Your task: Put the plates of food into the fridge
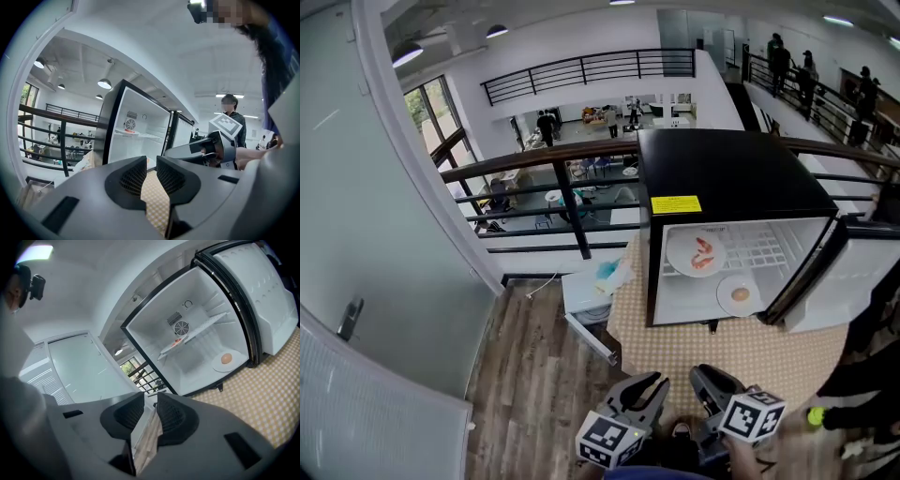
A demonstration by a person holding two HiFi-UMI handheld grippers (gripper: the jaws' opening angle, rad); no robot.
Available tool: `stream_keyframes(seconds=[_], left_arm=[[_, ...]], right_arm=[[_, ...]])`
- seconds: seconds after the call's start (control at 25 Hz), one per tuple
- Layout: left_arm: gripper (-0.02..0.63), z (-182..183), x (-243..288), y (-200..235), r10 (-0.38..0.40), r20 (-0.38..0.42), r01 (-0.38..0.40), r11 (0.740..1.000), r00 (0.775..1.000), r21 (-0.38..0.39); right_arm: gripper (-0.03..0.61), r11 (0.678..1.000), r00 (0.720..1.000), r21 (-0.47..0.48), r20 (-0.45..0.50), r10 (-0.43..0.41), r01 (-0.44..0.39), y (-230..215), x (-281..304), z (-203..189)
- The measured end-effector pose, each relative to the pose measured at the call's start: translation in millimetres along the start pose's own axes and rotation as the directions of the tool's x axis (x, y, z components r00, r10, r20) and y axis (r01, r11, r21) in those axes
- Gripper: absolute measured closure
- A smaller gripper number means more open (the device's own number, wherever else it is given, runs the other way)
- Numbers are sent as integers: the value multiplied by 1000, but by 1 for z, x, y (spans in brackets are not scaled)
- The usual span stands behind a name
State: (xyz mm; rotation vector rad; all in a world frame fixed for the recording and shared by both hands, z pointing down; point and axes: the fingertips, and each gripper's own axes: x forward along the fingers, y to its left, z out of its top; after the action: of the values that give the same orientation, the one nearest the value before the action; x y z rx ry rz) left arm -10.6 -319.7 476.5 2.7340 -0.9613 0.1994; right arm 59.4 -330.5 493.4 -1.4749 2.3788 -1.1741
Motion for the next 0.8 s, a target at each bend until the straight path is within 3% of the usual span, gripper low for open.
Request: stream_keyframes(seconds=[0.48, 0.8], left_arm=[[545, -33, -35, -5, -72, -40, 70, 996, 997, -48], [545, -24, -39, -24, -56, -19, 55, 998, 998, -16]], right_arm=[[511, 998, 998, 5, 6, -62, 61, 21, -19, -59], [525, 998, 999, -29, 23, -46, 47, 19, -38, -60]])
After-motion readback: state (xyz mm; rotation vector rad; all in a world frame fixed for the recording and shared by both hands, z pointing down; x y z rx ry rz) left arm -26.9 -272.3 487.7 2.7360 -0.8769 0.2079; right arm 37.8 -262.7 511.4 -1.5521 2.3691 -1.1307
